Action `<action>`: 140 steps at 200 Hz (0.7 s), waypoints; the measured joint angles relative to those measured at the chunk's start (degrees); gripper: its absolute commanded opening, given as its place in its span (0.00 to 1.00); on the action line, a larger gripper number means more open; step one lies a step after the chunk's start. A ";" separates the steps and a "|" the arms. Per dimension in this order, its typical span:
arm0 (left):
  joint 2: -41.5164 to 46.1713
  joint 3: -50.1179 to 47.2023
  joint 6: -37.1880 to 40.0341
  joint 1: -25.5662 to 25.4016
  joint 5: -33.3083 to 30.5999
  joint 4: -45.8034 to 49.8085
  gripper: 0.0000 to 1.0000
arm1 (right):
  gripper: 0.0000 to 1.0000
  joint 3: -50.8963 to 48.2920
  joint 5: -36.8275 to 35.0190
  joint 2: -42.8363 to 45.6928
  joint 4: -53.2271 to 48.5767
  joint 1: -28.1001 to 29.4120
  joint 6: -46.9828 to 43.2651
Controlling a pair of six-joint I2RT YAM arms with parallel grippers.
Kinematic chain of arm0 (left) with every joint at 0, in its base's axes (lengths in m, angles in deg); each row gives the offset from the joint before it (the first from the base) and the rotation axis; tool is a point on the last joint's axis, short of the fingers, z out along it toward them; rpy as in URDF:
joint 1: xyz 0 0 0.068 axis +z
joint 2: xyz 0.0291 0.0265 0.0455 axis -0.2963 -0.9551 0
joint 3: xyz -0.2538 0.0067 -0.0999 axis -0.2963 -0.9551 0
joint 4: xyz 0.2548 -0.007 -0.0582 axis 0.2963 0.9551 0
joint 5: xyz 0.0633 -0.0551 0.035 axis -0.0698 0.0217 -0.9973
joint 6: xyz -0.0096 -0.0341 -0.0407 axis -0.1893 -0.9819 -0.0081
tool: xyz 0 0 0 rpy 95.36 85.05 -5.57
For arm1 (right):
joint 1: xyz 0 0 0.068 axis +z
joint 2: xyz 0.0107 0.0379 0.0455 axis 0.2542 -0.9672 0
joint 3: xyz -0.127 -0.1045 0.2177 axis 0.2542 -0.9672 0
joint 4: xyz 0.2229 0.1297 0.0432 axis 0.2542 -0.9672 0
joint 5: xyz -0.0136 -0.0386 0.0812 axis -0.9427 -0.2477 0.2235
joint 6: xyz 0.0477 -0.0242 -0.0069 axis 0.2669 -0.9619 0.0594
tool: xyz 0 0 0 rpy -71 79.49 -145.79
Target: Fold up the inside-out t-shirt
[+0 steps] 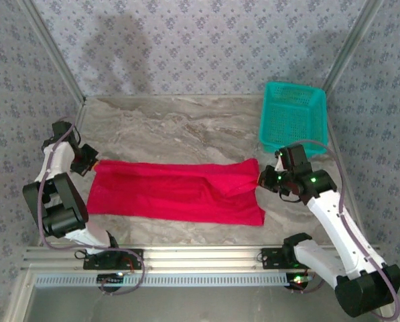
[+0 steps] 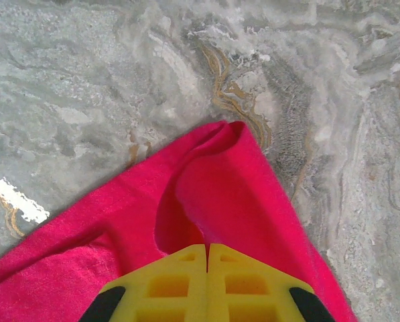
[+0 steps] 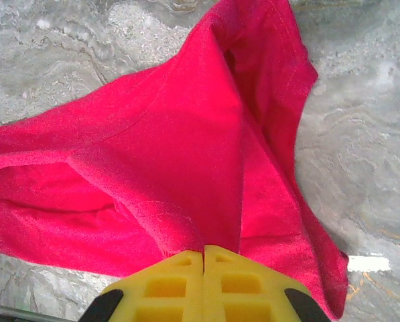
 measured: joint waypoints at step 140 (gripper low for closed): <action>8.02 -13.77 -0.98 0.20 -4.13 -1.57 0.46 | 0.51 -15.74 -5.95 14.49 -3.06 9.09 16.15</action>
